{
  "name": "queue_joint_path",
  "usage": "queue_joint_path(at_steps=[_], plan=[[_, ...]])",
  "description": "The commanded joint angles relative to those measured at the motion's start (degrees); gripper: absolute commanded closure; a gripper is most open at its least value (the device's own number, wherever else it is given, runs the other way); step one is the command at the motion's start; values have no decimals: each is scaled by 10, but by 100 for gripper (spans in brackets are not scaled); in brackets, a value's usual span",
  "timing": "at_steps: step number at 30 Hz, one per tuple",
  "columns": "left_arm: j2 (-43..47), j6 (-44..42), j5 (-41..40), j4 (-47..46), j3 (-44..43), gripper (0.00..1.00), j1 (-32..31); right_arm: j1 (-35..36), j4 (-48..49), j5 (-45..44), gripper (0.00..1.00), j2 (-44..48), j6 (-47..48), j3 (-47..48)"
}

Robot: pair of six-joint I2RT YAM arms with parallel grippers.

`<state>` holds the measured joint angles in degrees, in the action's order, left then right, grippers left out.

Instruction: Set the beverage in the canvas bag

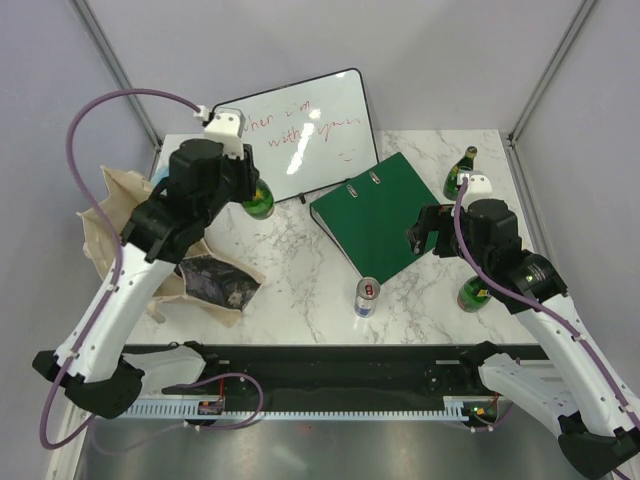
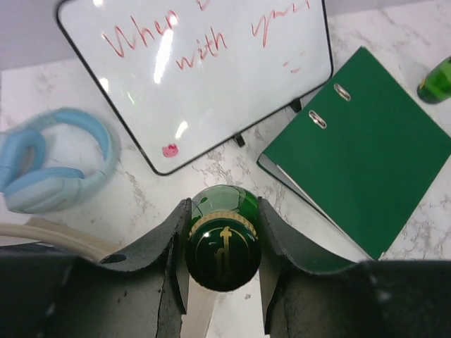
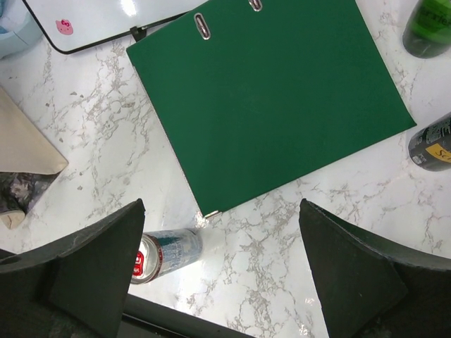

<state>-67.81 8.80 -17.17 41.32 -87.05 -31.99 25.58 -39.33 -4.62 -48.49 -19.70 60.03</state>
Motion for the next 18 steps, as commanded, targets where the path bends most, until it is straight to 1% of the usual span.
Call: queue_joint_path(at_steps=[1,2,4,5,9,11,15,18], plan=[[53,-67,-70,16,-106,98,-2,-1,23,10,2,6,0,18],[54,-81,-100,27,-132,98,-2,-1,23,12,2,7,1,18],[61,-87,-124,60,-156,98,-2,-2,24,15,2,6,-1,19],[63,-110,-145,67,-177,98,-2,-1,23,18,2,8,-1,18],[80,-127,-180,114,-227,98,-2,-1,24,21,2,8,0,17],[90,-138,-202,120,-244,98,-2,-1,23,23,2,8,0,17],[112,-151,-235,125,-223,98,-2,-1,22,24,2,10,1,13],[129,-146,-248,123,-176,98,-2,-1,22,27,2,12,0,11]])
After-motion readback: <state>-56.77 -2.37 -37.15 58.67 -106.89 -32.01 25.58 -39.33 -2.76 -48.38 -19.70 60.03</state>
